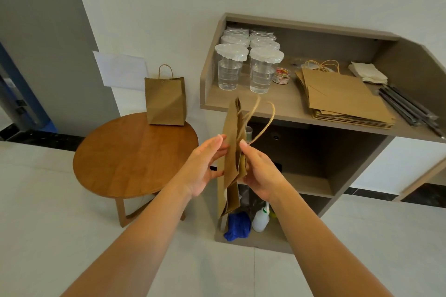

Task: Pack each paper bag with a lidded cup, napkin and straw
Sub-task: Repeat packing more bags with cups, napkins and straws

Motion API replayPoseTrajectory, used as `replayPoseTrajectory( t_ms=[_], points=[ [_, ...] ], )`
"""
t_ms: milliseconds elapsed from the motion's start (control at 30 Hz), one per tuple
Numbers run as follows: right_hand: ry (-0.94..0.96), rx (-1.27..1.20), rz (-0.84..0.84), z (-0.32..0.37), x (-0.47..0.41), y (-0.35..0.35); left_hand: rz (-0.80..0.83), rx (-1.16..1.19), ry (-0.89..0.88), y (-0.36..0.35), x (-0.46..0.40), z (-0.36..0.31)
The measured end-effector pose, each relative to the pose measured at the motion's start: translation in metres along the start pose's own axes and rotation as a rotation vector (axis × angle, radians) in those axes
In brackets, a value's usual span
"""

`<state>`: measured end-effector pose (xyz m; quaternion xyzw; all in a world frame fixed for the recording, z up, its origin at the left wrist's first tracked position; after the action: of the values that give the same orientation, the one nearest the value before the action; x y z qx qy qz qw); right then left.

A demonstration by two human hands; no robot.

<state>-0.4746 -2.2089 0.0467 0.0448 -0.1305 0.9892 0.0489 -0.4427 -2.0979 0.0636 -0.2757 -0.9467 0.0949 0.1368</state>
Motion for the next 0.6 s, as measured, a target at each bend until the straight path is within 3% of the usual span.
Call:
replayPoseTrajectory(
  t_ms=[333,467,600],
  points=[
    [-0.01,0.093,0.087,-0.017,0.0,-0.006,-0.092,-0.031,0.258,0.002,-0.011,0.013],
    [-0.134,-0.112,0.001,-0.021,-0.003,0.004,-0.087,-0.201,0.133,0.002,-0.009,0.011],
    [-0.138,0.148,-0.029,-0.017,-0.012,0.0,-0.082,-0.439,0.071,-0.006,-0.01,0.017]
  ],
)
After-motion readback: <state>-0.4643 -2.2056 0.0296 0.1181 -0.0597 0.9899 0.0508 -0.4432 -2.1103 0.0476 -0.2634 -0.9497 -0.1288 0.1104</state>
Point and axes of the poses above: each hand's wrist, its own x-axis away from the middle knuckle, its own y-axis out of the back of the hand, z = x × y, the point moved 6 cm from there along -x, towards the middle knuckle, and after that the axes turned 7 degrees about y, right-handed, at the moved point
